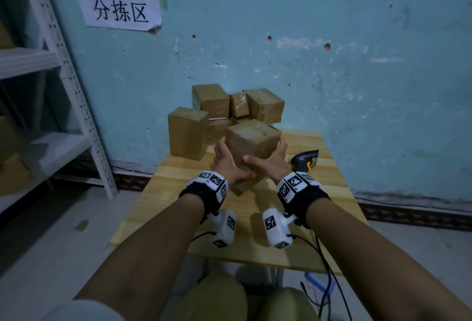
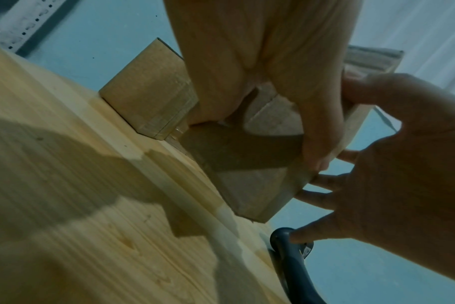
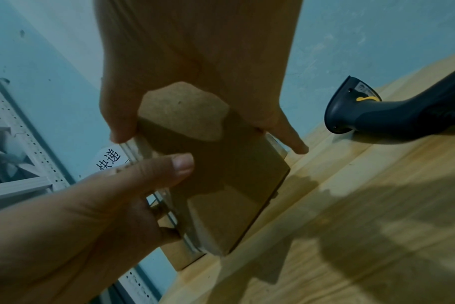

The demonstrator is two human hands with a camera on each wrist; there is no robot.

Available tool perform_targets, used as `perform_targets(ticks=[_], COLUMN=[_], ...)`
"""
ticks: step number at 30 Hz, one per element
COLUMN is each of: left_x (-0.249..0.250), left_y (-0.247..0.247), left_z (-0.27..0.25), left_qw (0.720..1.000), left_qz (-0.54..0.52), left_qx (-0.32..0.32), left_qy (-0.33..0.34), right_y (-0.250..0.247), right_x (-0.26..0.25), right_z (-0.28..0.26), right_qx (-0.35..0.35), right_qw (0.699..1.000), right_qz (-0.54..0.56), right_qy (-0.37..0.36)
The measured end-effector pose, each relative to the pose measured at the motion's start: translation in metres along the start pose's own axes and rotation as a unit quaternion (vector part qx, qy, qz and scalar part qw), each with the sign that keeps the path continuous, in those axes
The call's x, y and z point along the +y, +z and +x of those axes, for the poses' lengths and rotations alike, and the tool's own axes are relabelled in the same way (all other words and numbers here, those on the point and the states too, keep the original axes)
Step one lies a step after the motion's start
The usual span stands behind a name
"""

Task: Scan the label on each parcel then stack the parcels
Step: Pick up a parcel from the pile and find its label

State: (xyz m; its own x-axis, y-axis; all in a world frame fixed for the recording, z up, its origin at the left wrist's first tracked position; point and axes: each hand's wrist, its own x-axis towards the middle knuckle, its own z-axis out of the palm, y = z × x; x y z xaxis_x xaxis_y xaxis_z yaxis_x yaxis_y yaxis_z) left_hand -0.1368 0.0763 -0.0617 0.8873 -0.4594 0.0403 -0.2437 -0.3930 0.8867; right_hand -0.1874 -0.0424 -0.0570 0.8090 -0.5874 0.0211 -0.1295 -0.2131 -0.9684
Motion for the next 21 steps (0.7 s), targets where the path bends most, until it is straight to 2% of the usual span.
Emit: perform_targets(ticks=[4, 8, 16, 18, 21], left_x=[0.001, 0.007, 0.001, -0.002, 0.0], left_y=[0.0, -0.003, -0.004, -0.004, -0.004], left_z=[0.006, 0.015, 0.028, 0.029, 0.028], left_qw=[0.999, 0.985, 0.975, 0.972, 0.961], left_qz=[-0.025, -0.166, -0.198, -0.211, -0.251], left_qx=[-0.026, -0.014, -0.013, -0.024, -0.032], left_qy=[-0.007, -0.034, -0.095, -0.102, -0.108], right_y=[-0.001, -0.004, -0.014, -0.015, -0.015], right_x=[-0.003, -0.005, -0.004, -0.003, 0.001], right_z=[-0.001, 0.0, 0.002, 0.001, 0.004], right_qx=[0.034, 0.0, -0.086, -0.084, -0.06], right_qw=[0.999, 0.999, 0.989, 0.987, 0.992], right_qz=[-0.029, -0.006, 0.035, 0.031, 0.038], right_qy=[0.027, 0.051, 0.119, 0.132, 0.107])
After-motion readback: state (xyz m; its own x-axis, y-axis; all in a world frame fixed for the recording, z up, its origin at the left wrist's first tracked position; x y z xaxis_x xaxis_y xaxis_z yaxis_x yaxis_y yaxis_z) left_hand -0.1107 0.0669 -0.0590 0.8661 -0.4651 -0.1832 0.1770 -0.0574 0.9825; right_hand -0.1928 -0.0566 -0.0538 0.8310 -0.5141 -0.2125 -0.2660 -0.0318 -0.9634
